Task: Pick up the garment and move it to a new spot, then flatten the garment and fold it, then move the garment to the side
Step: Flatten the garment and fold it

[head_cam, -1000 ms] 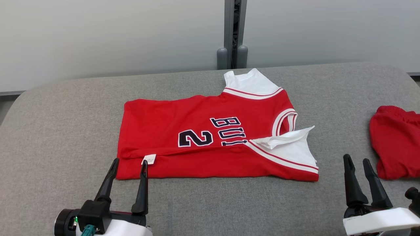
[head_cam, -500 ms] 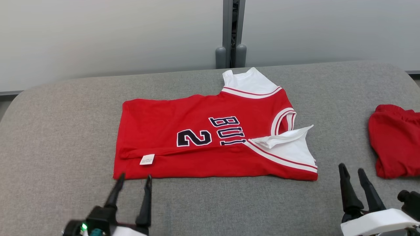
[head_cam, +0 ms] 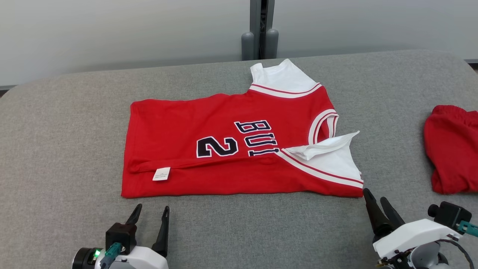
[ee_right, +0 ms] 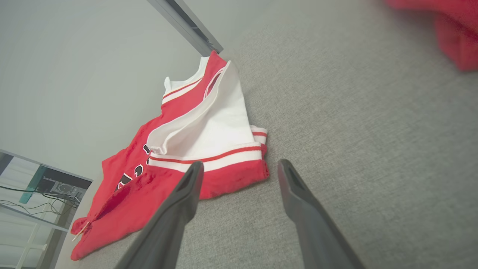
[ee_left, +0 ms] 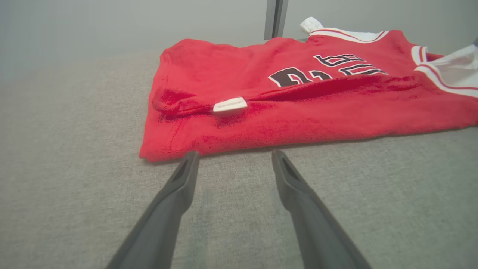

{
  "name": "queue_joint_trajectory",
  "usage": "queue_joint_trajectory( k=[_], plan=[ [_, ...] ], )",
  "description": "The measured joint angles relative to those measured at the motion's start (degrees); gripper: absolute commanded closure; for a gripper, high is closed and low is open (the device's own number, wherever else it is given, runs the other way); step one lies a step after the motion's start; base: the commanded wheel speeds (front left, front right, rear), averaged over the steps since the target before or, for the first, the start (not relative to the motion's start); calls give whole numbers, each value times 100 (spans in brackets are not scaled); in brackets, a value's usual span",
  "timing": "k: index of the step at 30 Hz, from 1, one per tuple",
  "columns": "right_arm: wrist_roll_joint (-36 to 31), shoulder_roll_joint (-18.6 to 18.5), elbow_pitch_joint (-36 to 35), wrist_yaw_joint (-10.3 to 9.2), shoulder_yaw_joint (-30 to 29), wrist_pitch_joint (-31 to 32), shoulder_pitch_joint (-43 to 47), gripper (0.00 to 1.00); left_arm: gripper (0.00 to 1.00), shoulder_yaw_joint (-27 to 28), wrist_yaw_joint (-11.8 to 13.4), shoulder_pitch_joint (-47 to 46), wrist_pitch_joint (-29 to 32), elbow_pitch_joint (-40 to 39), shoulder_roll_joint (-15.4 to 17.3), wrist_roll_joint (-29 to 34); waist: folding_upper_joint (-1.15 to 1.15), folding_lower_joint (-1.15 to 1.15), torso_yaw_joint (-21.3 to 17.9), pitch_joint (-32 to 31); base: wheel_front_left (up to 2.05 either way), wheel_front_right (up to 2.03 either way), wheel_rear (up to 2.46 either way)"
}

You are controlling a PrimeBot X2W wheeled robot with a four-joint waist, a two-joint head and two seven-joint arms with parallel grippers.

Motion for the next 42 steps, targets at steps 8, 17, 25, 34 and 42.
queue_joint_trajectory(
  k=[8,17,25,34,42],
  plan=[
    [183,26,171,0,80,328,-226,0,0,71,18,-481,0,823,43,15,0,0,32,165,0,0,0],
    [64,34,338,0,67,388,-454,0,0,64,14,-876,-1,1348,31,-42,0,0,104,304,0,0,0],
    [11,36,471,0,36,437,-544,0,0,69,-52,-1119,-16,1563,2,-233,0,0,165,391,0,0,0],
    [31,36,520,0,108,476,-580,0,0,321,-382,-1203,-11,1566,-11,-2178,0,0,140,479,0,0,0],
    [27,38,549,0,133,448,-663,0,0,-292,-438,-1475,130,1719,21,-3384,0,0,120,522,0,0,0]
  ],
)
